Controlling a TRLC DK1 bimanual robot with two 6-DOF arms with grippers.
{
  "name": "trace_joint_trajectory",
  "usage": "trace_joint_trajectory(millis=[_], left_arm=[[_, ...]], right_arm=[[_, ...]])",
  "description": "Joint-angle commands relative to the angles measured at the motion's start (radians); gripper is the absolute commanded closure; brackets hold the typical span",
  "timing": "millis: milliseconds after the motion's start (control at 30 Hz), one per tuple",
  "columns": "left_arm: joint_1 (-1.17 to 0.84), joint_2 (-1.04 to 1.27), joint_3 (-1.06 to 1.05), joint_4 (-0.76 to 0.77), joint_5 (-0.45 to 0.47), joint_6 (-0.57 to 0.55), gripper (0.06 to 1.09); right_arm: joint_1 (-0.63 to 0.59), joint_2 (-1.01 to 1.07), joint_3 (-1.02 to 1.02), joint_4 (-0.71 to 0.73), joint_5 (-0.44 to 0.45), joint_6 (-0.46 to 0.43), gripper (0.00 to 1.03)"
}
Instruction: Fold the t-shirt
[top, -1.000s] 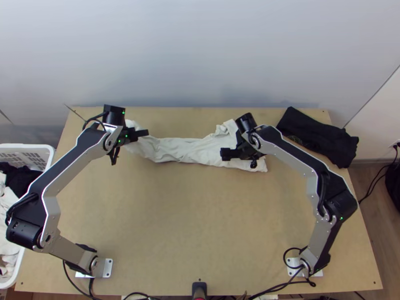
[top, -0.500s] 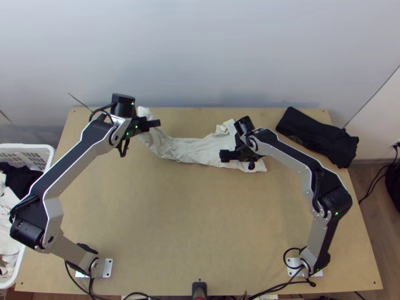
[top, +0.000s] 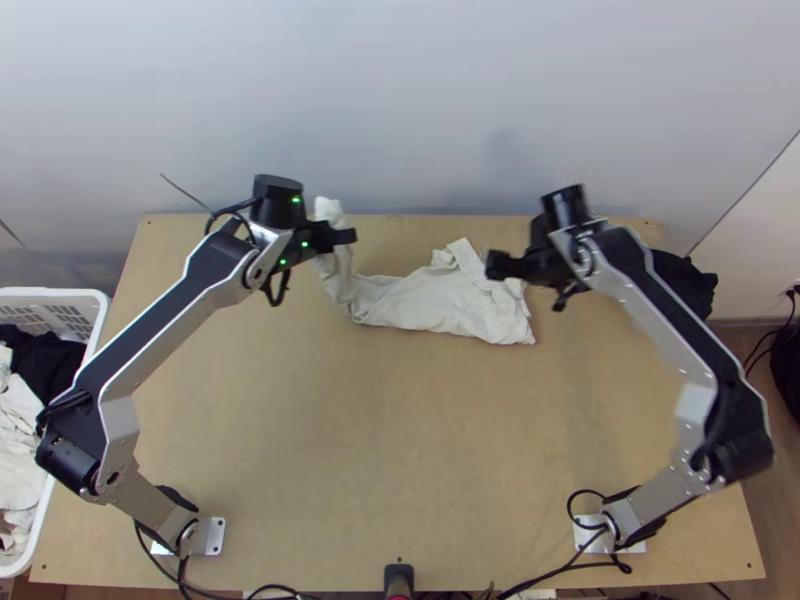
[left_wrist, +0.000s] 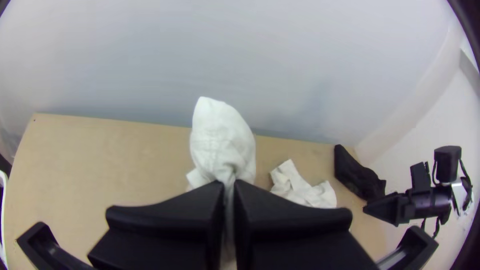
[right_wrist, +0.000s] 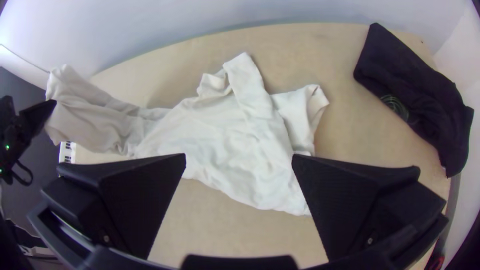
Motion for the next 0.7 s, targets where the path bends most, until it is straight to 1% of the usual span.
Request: trace_joint_trajectory(millis=[0, 167, 233, 300, 400, 667], left_arm=[[-0.122, 0.032, 0.069, 0.025, -0.013, -0.020, 1.04], [-0.203, 0.090, 0.110, 0.053, -0.026, -0.019, 1.04], [-0.234, 0.122, 0.130, 0.062, -0.045, -0.011, 1.04], [-0.258, 0.148, 0.135, 0.106, -0.055, -0.003, 1.04], [-0.295, 0.207, 0.152, 0.172, -0.096, 0.026, 1.04], [-0.349, 0.438, 0.337, 0.189, -0.131, 0.043, 1.04]], right_arm=[[-0.057, -0.116, 0.048, -0.079, -0.024, 0.005, 0.04], [-0.065, -0.170, 0.042, -0.111, -0.024, 0.028, 0.04], [-0.066, -0.188, 0.038, -0.122, -0.026, 0.030, 0.04], [-0.068, -0.205, 0.031, -0.136, -0.026, 0.028, 0.04], [-0.076, -0.224, 0.018, -0.146, -0.026, 0.025, 0.04], [-0.088, -0.270, -0.007, -0.169, -0.026, 0.025, 0.04]])
